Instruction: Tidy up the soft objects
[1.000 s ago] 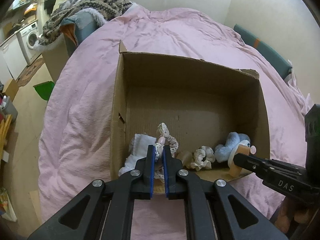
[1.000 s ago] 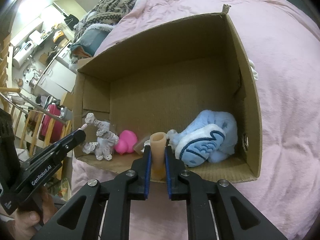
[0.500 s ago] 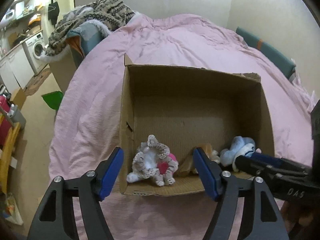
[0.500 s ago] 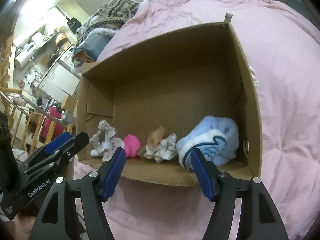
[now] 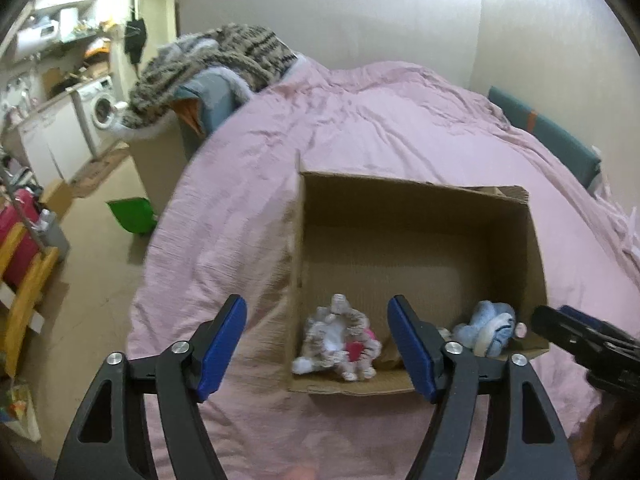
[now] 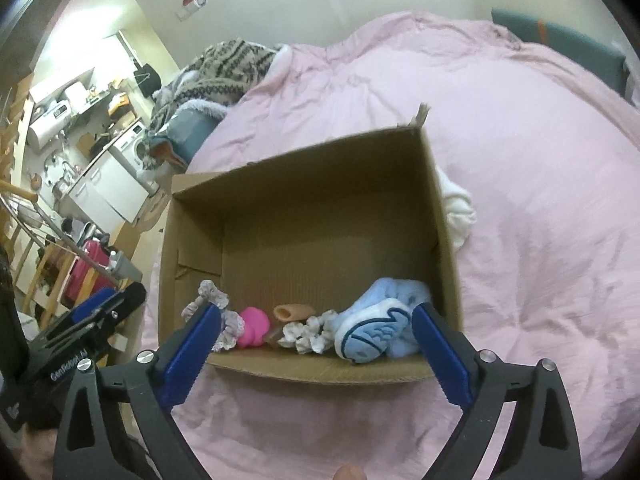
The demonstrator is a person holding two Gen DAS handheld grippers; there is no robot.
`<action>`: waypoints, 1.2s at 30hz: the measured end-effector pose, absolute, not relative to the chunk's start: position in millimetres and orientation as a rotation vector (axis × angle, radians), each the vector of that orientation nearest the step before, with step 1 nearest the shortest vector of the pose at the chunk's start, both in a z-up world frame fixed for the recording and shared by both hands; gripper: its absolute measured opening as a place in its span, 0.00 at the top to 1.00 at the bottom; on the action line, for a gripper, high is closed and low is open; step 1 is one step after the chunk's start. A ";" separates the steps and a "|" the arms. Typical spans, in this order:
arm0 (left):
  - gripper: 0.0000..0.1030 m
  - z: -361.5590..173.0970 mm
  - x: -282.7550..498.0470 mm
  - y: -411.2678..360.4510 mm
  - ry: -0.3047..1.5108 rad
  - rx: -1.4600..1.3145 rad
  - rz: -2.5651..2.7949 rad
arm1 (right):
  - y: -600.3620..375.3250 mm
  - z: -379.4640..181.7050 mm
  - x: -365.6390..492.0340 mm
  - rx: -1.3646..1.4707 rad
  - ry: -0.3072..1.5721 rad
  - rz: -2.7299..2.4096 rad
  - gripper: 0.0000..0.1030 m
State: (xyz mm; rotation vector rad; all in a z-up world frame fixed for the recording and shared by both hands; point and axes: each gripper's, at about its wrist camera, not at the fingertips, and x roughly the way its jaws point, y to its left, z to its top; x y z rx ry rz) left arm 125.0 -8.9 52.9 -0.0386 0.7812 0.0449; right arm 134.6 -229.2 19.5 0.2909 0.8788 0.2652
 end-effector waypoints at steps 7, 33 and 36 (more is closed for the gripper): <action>0.03 60.4 108.3 -0.2 0.776 -0.041 0.051 | -232.2 37.2 111.4 0.224 0.807 0.228 0.00; 0.01 45.3 67.1 -8.0 0.828 -0.035 0.037 | -199.5 19.8 76.0 0.062 0.810 0.157 0.00; 0.01 42.2 68.3 -9.7 0.837 -0.038 0.024 | -197.8 18.4 77.3 0.053 0.810 0.154 0.00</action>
